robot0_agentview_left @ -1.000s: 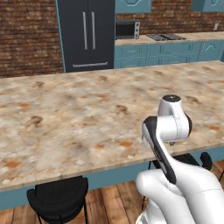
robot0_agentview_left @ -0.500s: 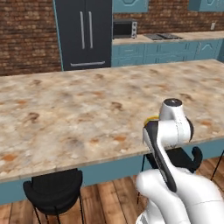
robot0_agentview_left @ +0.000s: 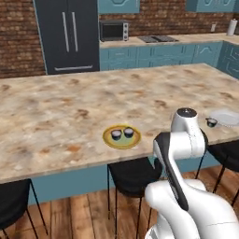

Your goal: Place two yogurt containers on each plate.

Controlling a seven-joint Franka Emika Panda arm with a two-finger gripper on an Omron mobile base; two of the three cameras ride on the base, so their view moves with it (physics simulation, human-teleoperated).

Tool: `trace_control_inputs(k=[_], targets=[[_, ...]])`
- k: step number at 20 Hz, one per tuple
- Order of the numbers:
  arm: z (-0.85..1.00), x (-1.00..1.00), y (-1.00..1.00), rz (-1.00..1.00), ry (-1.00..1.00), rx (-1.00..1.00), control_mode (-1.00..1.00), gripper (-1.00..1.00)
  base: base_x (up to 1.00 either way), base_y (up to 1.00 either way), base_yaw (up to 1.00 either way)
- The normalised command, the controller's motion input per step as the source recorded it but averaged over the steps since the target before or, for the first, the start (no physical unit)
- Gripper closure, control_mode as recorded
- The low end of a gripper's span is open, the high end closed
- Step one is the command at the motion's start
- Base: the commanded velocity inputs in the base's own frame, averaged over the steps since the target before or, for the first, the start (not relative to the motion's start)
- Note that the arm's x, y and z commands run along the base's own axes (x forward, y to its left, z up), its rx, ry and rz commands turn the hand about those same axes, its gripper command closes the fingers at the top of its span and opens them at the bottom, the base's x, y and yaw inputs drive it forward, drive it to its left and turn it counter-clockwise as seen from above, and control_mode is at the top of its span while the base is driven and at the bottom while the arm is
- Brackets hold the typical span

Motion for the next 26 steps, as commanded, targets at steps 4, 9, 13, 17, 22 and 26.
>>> trace_control_inputs(k=[4, 9, 13, 17, 22, 26], targets=[[0.0, 0.0, 0.0, 0.0, 0.0, 0.0, 1.0, -1.0, 0.21, -1.0, 0.01], [0.0, 0.0, 0.0, 0.0, 0.0, 0.0, 1.0, -1.0, 0.42, -1.0, 0.0], [0.0, 0.0, 0.0, 0.0, 0.0, 0.0, 1.0, -1.0, 0.3, -0.98, 0.06], [0.0, 0.0, 0.0, 0.0, 0.0, 0.0, 1.0, -1.0, 0.41, -0.92, 0.04], [0.0, 0.0, 0.0, 0.0, 0.0, 0.0, 1.0, -1.0, 0.26, -0.66, 0.03], [0.0, 0.0, 0.0, 0.0, 0.0, 0.0, 1.0, -1.0, 0.42, 0.02, 0.1]])
